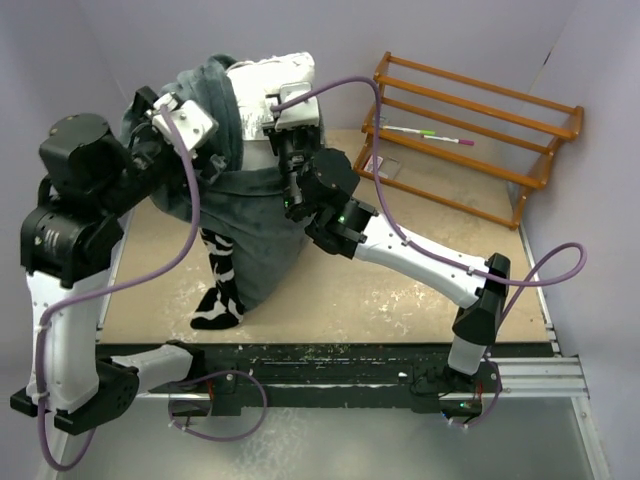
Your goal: Remove the pillowcase from the pillow
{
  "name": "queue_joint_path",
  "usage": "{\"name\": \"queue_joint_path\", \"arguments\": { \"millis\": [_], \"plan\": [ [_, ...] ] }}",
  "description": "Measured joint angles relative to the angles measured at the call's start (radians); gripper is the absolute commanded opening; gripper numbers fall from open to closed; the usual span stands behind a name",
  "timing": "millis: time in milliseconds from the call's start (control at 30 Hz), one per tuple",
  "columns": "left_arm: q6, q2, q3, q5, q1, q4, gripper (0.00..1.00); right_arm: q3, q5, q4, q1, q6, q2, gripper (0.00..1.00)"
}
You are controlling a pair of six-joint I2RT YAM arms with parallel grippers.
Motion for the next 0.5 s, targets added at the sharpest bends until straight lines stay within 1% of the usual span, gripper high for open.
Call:
{"name": "queue_joint_path", "arguments": {
  "millis": [100,167,233,400,500],
  "plan": [
    [0.005,0.022,-0.034,-0.001,0.003,0.034,0.98,0.02,0.063,-0.005,0.01,-0.028,0.007,0.0],
    [0.014,0.011,-0.061,-0.002,0.003,0.077,1.0,0.028,0.089,-0.005,0.02,-0.044,0.009,0.0],
    [0.015,-0.002,-0.072,0.0,0.003,0.095,0.99,0.038,0.108,-0.005,0.037,-0.053,0.009,0.0],
    [-0.015,-0.005,-0.055,0.039,0.007,0.099,0.99,0.055,0.134,-0.003,0.081,-0.057,0.008,0.0],
    [-0.037,-0.014,-0.071,0.056,0.008,0.122,0.99,0.056,0.14,-0.006,0.092,-0.056,0.008,0.0]
  ]
}}
